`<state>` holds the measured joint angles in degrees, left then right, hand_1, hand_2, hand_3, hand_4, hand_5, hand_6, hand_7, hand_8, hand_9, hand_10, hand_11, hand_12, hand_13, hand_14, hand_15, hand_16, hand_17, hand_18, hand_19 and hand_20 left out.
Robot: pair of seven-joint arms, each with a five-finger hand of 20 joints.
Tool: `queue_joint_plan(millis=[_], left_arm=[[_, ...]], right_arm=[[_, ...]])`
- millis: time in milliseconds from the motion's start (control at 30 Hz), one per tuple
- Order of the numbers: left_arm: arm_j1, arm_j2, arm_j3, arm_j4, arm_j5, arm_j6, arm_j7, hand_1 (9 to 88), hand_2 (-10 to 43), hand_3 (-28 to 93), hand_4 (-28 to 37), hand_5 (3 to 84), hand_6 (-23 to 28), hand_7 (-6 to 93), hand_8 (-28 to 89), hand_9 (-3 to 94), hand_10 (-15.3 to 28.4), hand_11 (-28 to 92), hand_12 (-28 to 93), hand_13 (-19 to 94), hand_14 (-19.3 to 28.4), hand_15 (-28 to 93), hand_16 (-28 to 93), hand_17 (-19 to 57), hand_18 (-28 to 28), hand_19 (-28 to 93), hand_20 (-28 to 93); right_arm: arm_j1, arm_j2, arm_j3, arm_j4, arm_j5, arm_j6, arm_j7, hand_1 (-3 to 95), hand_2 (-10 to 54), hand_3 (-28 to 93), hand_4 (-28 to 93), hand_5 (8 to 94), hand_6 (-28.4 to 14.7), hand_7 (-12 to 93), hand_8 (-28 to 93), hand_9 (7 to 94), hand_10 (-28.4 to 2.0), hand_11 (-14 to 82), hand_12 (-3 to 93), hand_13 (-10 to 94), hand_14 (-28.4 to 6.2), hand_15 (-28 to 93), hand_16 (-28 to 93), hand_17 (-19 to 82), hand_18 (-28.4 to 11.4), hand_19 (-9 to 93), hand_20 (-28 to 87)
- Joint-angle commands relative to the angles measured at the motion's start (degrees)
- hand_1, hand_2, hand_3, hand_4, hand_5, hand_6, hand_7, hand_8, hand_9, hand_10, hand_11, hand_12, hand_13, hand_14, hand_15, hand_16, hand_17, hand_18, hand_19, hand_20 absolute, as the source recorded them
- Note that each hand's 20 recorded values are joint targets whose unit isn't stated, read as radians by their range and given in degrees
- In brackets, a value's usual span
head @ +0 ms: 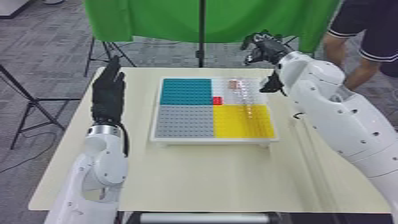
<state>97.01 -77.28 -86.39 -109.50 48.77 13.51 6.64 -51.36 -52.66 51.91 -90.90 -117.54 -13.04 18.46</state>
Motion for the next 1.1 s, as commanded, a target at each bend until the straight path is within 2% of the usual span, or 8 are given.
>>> queue_joint_plan(millis=[33,200,367,467,700,1100], left_arm=[[0.97,-0.40,-0.18,-0.23,0.25,-0.45,-0.21,25.7,6.3,73,-18.9,32.1,4.0,10.6,-9,19.0,7.2,4,15,9,8.8,-4,18,-11.9,3.7,9,17],[1.06,-0.42,-0.05,-0.24,0.36,-0.52,-0.35,25.7,6.2,73,-18.9,32.0,4.0,10.6,-9,19.0,7.2,4,15,9,8.8,-4,18,-12.0,3.8,10,17],[1.13,-0.39,0.02,-0.29,0.43,-0.66,-0.47,25.7,6.3,73,-18.9,32.1,4.0,10.5,-9,19.0,7.4,4,15,9,8.8,-4,18,-12.0,3.8,10,17],[0.98,-0.38,0.08,-0.24,0.39,-0.66,-0.47,25.7,6.3,73,-18.8,32.1,4.0,10.5,-9,19.0,7.5,4,15,9,8.8,-4,18,-12.0,3.8,10,17],[1.00,-0.37,0.04,-0.30,0.32,-0.60,-0.37,25.8,6.3,73,-18.9,32.1,4.0,10.5,-9,19.0,7.5,4,15,9,8.9,-4,18,-12.1,3.9,10,17],[1.11,-0.50,-0.08,-0.38,0.25,-0.81,-0.18,25.6,6.3,73,-18.9,32.1,4.1,10.4,-9,19.0,7.7,4,15,9,8.9,-4,18,-12.1,3.9,10,17]], right_arm=[[1.61,0.04,-3.26,-0.57,-7.79,-2.34,-0.04,30.9,-9.5,89,-23,35.1,1.9,42,-16,26.5,-11.6,-0.1,23.4,14,-13.7,-10,44,-5,-28.4,16,6],[3.06,-0.38,-5.62,0.27,-11.81,-4.74,-0.23,27.2,-9.5,90,-23,35.9,1.8,44,-16,26.1,-12.2,-0.1,23.6,13,-14.6,-10,44,-5,-28.4,15,7],[3.89,-1.09,-7.74,1.43,-17.48,-4.78,-0.76,24.7,-9.5,90,-23,35.1,1.1,46,-18,25.9,-12.3,-0.3,23.8,12,-15.4,-10,45,-5,-28.4,14,7],[4.35,-1.53,-8.72,2.27,-18.67,-4.05,-0.66,22.8,-9.5,89,-23,33.0,-0.5,47,-18,24.3,-13.8,-0.7,24.2,11,-15.7,-11,45,-5,-28.4,14,8],[4.50,-2.09,-9.89,3.39,-20.43,-3.88,-0.28,20.8,-9.5,89,-22,30.2,-3.6,48,-18,24.0,-14.1,-0.8,25.1,11,-16.1,-11,46,-5,-28.4,13,8],[5.20,-2.08,-12.90,4.46,-21.37,-4.86,0.03,20.0,-9.5,89,-20,28.4,-4.7,50,-18,23.8,-14.4,-1.2,26.2,11,-16.5,-11,46,-4,-28.4,13,9]])
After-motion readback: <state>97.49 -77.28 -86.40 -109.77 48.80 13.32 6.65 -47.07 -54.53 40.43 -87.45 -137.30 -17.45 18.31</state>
